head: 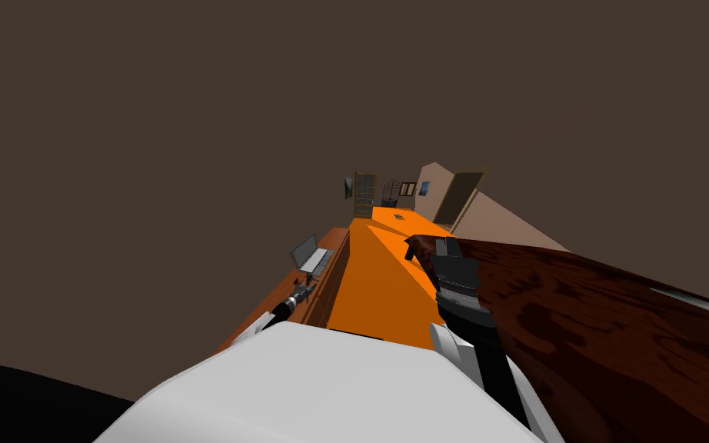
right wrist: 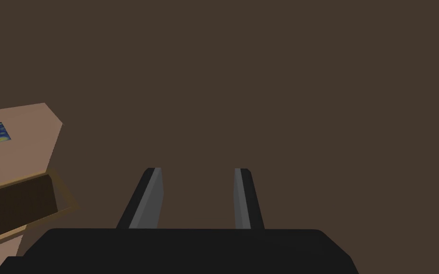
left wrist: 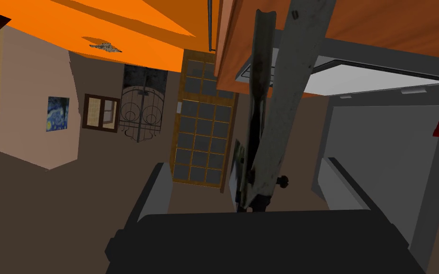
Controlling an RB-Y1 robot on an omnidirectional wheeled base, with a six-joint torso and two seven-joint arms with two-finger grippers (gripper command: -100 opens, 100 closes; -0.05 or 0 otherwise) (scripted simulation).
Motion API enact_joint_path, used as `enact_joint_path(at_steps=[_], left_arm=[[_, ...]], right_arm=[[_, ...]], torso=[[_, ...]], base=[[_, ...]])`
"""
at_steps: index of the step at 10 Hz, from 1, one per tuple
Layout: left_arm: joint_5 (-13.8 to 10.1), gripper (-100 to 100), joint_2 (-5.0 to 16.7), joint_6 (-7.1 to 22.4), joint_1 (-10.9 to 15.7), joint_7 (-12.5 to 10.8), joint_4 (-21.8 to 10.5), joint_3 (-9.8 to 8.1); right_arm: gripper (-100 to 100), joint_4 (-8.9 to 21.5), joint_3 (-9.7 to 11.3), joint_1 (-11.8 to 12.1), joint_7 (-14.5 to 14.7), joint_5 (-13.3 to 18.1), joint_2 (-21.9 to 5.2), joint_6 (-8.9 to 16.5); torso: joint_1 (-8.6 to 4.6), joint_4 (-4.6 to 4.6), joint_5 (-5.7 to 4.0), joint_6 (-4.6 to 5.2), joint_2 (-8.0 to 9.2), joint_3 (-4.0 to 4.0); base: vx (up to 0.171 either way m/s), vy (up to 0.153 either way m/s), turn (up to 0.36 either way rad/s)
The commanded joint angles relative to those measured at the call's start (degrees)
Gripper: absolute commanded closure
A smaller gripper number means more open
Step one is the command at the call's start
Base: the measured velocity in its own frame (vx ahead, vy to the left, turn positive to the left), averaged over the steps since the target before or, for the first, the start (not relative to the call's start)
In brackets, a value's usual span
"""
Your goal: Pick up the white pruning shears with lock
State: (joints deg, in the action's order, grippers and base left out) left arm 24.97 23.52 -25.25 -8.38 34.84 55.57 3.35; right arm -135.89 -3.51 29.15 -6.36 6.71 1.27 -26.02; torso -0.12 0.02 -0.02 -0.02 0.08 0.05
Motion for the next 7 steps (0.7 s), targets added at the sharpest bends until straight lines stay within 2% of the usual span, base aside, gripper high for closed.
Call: enact_joint_path(at_steps=[1,2,3,4,5,6,7], left_arm=[[-1.71,-100,0.34,-0.22,1.48,0.60,-2.23,1.11],[-3.98,-100,0.57,-1.00,3.94,2.08,-4.35,3.01],[-4.60,-100,0.57,-1.00,4.36,2.08,-5.87,3.01],[-6.81,-100,0.80,-1.79,6.78,3.56,-7.77,4.92],[-7.50,-100,0.80,-1.79,7.24,3.56,-9.52,4.92],[-9.69,-100,1.03,-2.57,9.77,5.03,-11.73,6.82],[-10.40,-100,1.03,-2.57,10.12,5.03,-12.95,6.82]], right_arm=[[0,0.00,0.00,0.00,0.00,0.00,0.00,0.00],[0,0.00,0.00,0.00,0.00,0.00,0.00,0.00],[0,0.00,0.00,0.00,0.00,0.00,0.00,0.00],[0,0.00,0.00,0.00,0.00,0.00,0.00,0.00],[0,0.00,0.00,0.00,0.00,0.00,0.00,0.00],[0,0.00,0.00,0.00,0.00,0.00,0.00,0.00],[0,0.00,0.00,0.00,0.00,0.00,0.00,0.00]], torso=[[0.00,0.00,0.00,0.00,0.00,0.00],[0.01,0.00,0.00,-0.01,0.00,0.00],[0.01,0.00,0.00,0.00,0.00,0.00],[0.02,0.00,0.00,-0.01,0.00,0.00],[0.03,0.00,0.00,0.00,0.01,0.00],[0.04,0.00,0.00,-0.01,0.01,0.01],[0.01,0.00,0.00,-0.01,0.01,0.01]], base=[[-0.032,-0.004,0.006],[-0.037,-0.003,0.019],[-0.030,-0.001,0.006],[-0.038,0.003,0.029],[-0.033,0.003,0.004],[-0.038,-0.003,0.020],[-0.031,-0.006,0.006]])
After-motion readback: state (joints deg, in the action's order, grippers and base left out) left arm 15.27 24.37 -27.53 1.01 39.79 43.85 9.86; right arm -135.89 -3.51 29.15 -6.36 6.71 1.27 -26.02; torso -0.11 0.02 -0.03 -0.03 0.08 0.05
